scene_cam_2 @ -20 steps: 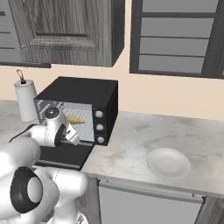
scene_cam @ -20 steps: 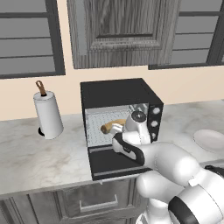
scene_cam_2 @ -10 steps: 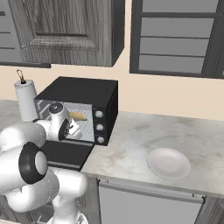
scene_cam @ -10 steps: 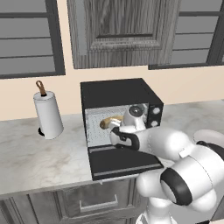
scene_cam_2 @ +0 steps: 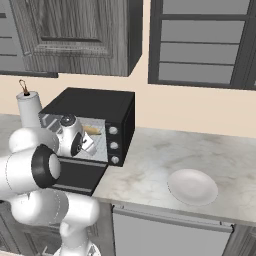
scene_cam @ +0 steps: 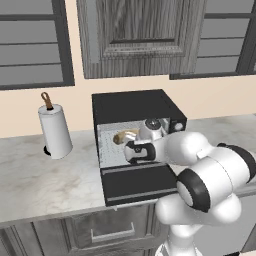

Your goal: Pull the toaster oven rack outwards. Pick up the baguette from the plate and place it on the toaster oven rack. Close the toaster oven door fully and set the temperature to the lowest setting.

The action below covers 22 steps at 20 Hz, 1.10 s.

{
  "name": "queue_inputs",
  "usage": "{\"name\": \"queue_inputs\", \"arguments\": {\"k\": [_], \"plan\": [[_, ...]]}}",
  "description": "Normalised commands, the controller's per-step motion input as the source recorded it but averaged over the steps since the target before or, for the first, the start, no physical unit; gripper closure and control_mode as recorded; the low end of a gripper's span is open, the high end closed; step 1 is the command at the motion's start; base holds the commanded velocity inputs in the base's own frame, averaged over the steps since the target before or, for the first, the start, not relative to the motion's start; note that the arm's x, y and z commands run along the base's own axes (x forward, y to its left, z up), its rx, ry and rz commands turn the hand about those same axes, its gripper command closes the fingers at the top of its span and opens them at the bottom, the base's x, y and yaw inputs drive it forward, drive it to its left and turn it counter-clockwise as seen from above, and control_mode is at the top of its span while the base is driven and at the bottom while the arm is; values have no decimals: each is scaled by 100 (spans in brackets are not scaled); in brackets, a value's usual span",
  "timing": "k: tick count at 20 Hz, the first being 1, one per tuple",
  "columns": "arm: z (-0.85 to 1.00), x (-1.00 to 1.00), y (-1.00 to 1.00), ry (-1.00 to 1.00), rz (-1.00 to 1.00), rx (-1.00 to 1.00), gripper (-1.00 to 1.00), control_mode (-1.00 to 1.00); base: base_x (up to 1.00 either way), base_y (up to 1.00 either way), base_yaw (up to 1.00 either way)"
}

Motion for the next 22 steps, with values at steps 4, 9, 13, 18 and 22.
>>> {"name": "queue_inputs", "arguments": {"k": [4,9,13,18,22], "plan": [[-6,30,0,0,0,0,-100,-100,0,0,0],[-4,18,0,-1,0,0,-100,-100,0,0,0],[-1,-17,-1,0,0,0,-100,-100,0,0,0],[6,-86,-15,-4,0,0,-100,-100,0,0,0],[51,-74,-16,-9,0,0,-100,-100,0,0,0]]}}
